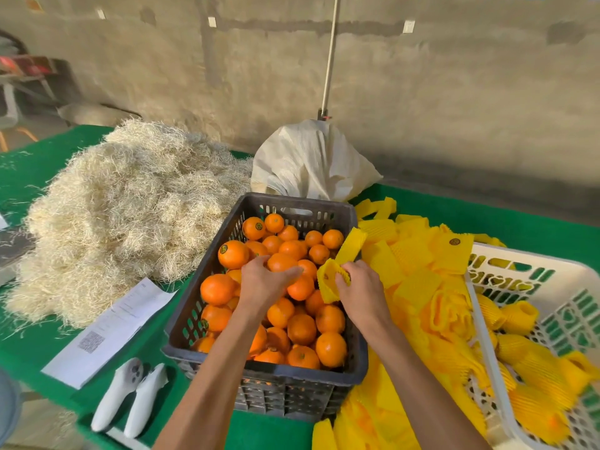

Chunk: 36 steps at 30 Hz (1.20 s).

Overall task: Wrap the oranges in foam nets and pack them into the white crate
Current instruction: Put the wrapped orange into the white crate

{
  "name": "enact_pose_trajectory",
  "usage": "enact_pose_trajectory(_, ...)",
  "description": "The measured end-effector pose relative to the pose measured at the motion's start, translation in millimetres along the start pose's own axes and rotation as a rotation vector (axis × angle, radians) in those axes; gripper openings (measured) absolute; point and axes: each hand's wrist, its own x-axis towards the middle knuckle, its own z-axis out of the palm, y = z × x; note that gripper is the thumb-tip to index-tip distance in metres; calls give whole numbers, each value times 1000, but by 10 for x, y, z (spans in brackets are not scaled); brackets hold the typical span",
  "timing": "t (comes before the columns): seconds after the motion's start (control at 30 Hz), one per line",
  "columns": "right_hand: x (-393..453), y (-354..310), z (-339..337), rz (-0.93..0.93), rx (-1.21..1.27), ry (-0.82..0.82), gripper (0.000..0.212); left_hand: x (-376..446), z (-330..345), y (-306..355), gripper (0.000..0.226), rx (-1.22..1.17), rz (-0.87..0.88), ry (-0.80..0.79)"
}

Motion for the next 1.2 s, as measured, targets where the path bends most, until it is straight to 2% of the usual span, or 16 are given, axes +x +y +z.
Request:
enact_pose_trajectory(0.13,31,-66,-15,-4,-20,3,27,-260,-95,284,63,-570,-157,-339)
enact_pose_trajectory(0.17,23,-96,-28,-4,-19,-11,27,-323,-88,327,63,-674,-179,-428)
enact_pose_trajectory(0.27,-24,-184,-23,2,118,-20,7,-423,37,359,93,-807,-289,-572)
enact_pose_trajectory(0.33,-47,-227,-13,45,253,-1,25,-437,110,338,99,-849,-357,-608)
enact_pose_trajectory(0.4,-67,-229,-7,45,306,-19,23,-437,149,279,99,-880,-379,-598)
enact_pose_trajectory(0.5,-74,-179,-16,29,350,-143,26,-458,156,201,101,-824,-348,-535)
enact_pose_trajectory(0.57,-46,-125,-61,64,405,-180,19,-452,165,126,92,-772,-329,-473)
enact_pose_trajectory(0.7,-31,-85,-166,67,452,-145,24,-480,176,24,70,-699,-249,-321)
enact_pose_trajectory(0.77,-74,-121,-196,30,378,-66,26,-515,230,32,72,-547,-145,-221)
enact_pose_trajectory(0.87,-169,-242,-198,-125,289,25,25,-585,350,91,76,-259,-8,-28)
enact_pose_trajectory(0.97,-275,-343,-157,-187,249,50,27,-638,402,205,69,-161,-13,113)
enact_pose_trajectory(1.07,-316,-309,-170,-153,256,93,23,-649,405,315,51,-270,25,66)
enact_pose_trajectory(1.13,-310,-251,-227,-135,263,139,21,-637,411,364,39,-451,-37,-50)
enact_pose_trajectory(1.17,-300,-221,-262,-136,259,161,21,-620,407,355,21,-485,-64,-128)
enact_pose_trajectory(1.2,-290,-186,-290,-140,257,178,22,-621,406,361,14,-539,-84,-179)
